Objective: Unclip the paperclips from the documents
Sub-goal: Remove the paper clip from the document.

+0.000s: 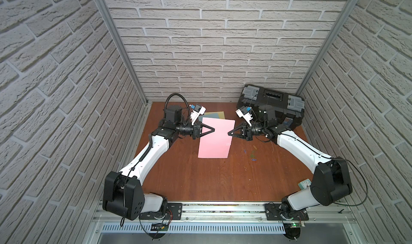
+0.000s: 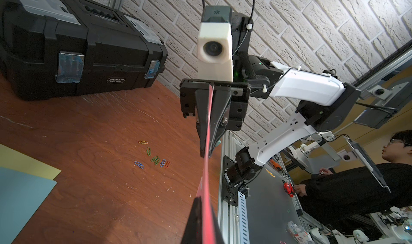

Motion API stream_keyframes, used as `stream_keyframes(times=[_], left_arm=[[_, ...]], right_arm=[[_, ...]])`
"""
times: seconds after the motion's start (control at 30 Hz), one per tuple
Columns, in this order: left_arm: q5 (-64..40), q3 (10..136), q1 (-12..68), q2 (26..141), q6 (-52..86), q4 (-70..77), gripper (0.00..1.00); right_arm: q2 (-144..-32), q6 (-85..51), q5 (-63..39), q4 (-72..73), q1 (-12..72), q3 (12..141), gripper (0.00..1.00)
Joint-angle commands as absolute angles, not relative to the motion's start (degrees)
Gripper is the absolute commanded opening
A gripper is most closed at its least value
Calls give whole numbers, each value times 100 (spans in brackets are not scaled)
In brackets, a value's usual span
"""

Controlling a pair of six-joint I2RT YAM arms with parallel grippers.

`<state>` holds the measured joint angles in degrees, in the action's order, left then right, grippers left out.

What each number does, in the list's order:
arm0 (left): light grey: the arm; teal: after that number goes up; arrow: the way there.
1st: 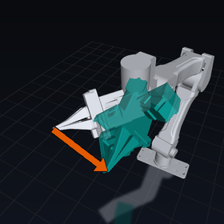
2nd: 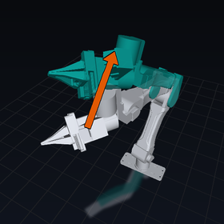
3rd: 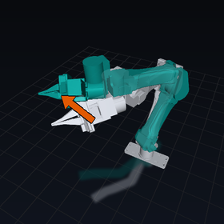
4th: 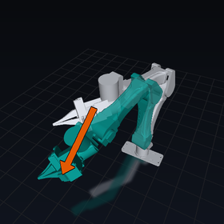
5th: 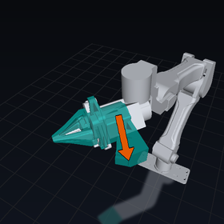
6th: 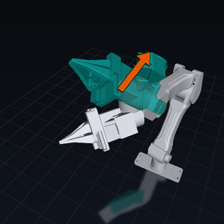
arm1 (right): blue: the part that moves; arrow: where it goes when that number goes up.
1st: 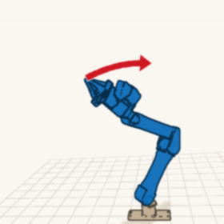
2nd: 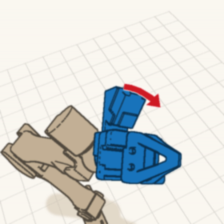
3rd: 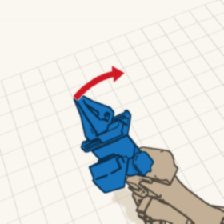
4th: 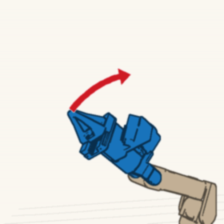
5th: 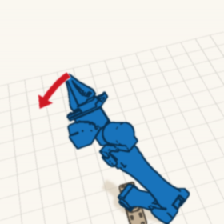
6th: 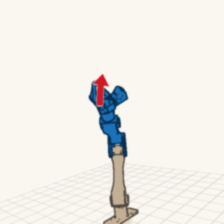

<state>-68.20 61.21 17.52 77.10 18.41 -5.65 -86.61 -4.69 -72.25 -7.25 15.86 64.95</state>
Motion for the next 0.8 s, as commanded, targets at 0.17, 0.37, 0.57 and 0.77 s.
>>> stream_keyframes(times=[0.17, 0.37, 0.57, 0.77], left_arm=[[-6820, 6083, 1628, 7524, 1653, -550, 0], [-6828, 6078, 1611, 7519, 1644, -556, 0], [-6838, 6073, 1600, 7504, 1615, -589, 0], [-6833, 6064, 1576, 7481, 1600, -615, 0]], right_arm=[[-8692, -286, -7225, -918, 1538, 6671, 7], [-8684, -246, -7207, -984, 1514, 6671, 7], [-8667, -229, -7173, -1014, 1487, 6662, 8], [-8675, -220, -7153, -1059, 1462, 6662, 8]])
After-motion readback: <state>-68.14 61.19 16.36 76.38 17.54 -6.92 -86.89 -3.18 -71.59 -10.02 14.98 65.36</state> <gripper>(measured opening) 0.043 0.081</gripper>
